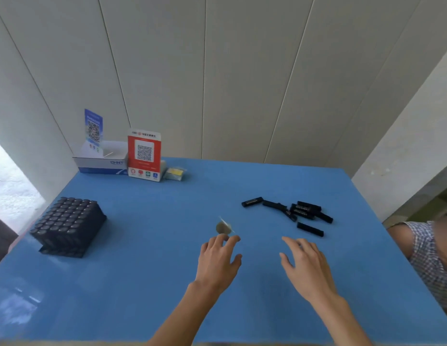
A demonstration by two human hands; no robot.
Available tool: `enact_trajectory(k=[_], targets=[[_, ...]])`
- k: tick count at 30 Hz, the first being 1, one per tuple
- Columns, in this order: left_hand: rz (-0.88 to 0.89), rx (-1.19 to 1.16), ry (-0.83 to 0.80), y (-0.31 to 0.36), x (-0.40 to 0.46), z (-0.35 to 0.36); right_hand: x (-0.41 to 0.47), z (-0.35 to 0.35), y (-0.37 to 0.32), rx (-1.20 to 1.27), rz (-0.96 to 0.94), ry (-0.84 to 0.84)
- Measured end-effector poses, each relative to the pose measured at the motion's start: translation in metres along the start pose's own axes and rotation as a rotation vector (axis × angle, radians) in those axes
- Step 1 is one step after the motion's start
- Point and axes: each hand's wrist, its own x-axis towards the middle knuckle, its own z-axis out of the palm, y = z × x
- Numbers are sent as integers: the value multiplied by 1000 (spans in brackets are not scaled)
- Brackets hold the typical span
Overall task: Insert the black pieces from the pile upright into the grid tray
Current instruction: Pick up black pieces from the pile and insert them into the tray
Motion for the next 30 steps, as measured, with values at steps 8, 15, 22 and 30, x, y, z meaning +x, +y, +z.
enact_trajectory(k=[8, 15, 22, 30], targets=[[-12, -12, -13, 34, 80, 40, 59, 13, 81, 36, 17, -13], [-35, -12, -26, 69, 112, 76, 95, 19, 155, 17, -17, 9], [-158, -20, 7, 115, 120, 118, 130, 26, 217, 70, -118, -95], [-116, 54, 72, 167, 135, 156, 159, 35, 250, 118, -212, -245]])
